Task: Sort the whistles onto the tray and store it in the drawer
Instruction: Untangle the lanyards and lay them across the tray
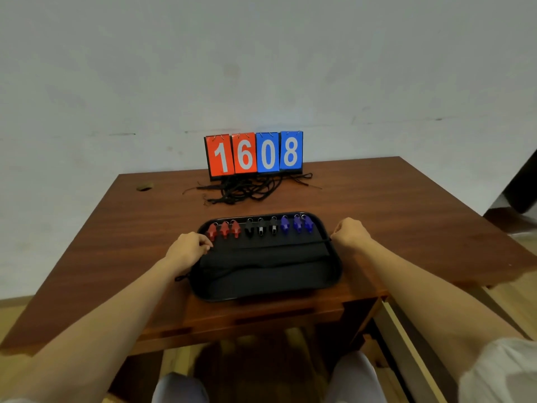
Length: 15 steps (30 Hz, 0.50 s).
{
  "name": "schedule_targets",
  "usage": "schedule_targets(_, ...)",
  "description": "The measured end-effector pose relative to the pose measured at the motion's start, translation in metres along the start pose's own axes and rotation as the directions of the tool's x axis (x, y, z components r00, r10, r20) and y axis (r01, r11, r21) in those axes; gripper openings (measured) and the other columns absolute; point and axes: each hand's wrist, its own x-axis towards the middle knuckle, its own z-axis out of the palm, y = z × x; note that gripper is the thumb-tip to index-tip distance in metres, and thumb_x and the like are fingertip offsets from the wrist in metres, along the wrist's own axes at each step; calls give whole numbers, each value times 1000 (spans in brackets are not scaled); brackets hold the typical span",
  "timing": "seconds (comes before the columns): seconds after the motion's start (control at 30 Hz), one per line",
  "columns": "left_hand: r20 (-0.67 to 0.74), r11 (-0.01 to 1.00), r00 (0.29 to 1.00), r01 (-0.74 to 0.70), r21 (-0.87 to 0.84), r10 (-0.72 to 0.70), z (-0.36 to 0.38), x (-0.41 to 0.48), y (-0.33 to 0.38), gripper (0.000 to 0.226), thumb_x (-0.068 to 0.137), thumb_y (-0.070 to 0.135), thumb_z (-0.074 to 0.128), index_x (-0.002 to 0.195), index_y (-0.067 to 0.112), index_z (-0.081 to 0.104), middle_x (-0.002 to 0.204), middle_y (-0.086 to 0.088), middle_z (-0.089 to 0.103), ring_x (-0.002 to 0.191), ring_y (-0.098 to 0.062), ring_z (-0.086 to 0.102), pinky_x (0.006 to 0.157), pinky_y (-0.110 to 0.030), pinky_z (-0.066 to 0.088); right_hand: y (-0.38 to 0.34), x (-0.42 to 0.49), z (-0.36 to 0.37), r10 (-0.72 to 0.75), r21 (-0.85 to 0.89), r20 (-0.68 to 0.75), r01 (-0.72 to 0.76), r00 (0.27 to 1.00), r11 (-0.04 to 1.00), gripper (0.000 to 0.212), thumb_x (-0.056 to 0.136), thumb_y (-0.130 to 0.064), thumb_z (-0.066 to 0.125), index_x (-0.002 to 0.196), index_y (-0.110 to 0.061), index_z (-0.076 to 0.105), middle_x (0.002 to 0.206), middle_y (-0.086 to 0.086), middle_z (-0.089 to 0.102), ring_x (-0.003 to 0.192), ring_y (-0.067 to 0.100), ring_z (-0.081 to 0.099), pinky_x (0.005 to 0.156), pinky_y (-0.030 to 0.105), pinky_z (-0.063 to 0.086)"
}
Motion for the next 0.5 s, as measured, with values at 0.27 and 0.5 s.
schedule_targets(0.27, -48, 953, 998, -17, 303, 33, 21, -3, -2, 24, 98, 26, 45, 108, 29, 66, 118, 0, 64, 116, -25, 53, 98, -40, 39, 14, -4, 15, -67, -34, 79, 70, 995, 997, 12, 86, -19, 66, 80, -9, 64, 97, 13, 71, 94, 27, 65, 78, 35, 52)
schedule_targets(0.5, -74, 911, 996, -9, 412, 44, 23, -8, -9, 24, 96, 26, 46, 109, 31, 66, 120, -2, 60, 120, -27, 46, 99, -40, 33, 17, 0, 21, -139, -47, 48, 141, 989, 989, 12, 88, -14, 61, 86, -7, 70, 93, 8, 70, 99, 27, 63, 87, 39, 53)
